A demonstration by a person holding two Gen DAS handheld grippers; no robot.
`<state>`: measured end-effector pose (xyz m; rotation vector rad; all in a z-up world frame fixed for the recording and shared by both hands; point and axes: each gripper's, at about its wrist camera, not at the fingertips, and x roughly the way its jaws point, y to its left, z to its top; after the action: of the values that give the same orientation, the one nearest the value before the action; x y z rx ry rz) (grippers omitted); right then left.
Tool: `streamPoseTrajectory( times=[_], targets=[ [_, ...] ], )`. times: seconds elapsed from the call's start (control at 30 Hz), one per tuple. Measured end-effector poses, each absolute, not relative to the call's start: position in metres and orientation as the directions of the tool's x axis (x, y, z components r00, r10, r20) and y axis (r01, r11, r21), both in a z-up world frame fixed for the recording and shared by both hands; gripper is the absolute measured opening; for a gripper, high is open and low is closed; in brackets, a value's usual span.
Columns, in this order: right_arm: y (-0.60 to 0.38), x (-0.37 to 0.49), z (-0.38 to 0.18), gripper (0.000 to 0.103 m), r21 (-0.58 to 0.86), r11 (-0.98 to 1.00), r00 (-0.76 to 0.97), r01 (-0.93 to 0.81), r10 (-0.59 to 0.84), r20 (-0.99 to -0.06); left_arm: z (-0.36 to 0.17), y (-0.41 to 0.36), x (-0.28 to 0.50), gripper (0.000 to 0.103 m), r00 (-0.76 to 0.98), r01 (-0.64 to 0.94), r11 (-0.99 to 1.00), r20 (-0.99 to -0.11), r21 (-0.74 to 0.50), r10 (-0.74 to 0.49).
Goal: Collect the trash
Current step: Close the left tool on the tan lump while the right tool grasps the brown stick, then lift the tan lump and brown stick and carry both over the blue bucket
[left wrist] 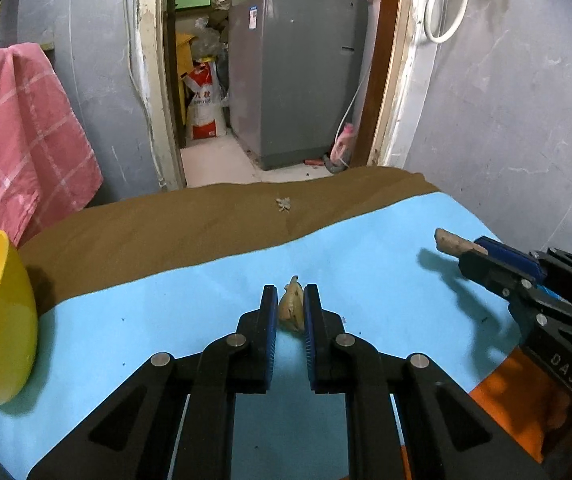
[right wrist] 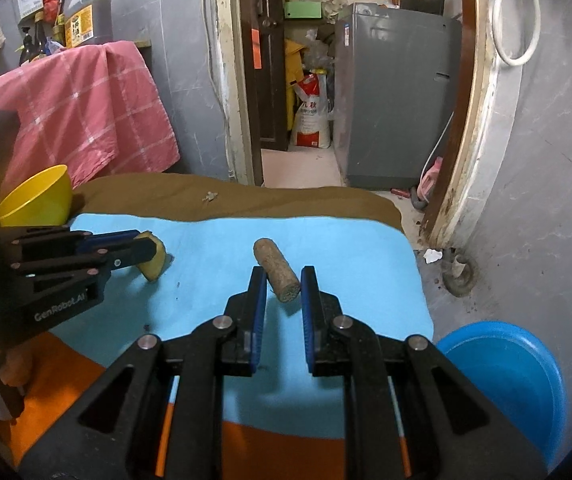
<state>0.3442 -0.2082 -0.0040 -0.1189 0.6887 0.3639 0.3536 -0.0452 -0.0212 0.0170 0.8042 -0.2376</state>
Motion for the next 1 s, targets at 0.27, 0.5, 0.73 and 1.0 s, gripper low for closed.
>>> streamPoseTrajectory(
  times=[0.27, 0.5, 0.73, 1.0],
  targets=[
    [-0.210, 0.340, -0.005, 0.022, 0.020, 0.931, 0.718, -0.364, 0.294, -0.631, -0.024, -0.045, 0.352, 0.010, 0.667, 0.218, 0.973, -0.717, -0.072, -0.203],
    [-0.211, 0.328, -0.001, 0.022, 0.012, 0.938, 0.753, -0.346, 0.286, -0.592, -0.019, -0.048, 0.338, 0.010, 0.703, 0.219, 0.973, -0.681, -0.069, -0.206],
    [-0.222, 0.308, 0.007, 0.022, 0.042, 0.949, 0.801, -0.313, 0.288, -0.525, -0.003, -0.056, 0.315, 0.010, 0.761, 0.231, 0.970, -0.607, -0.080, -0.231],
    [-0.243, 0.282, 0.021, 0.022, 0.071, 0.959, 0.865, -0.275, 0.279, -0.418, 0.019, -0.072, 0.293, 0.010, 0.813, 0.258, 0.962, -0.518, -0.091, -0.267]
  ],
)
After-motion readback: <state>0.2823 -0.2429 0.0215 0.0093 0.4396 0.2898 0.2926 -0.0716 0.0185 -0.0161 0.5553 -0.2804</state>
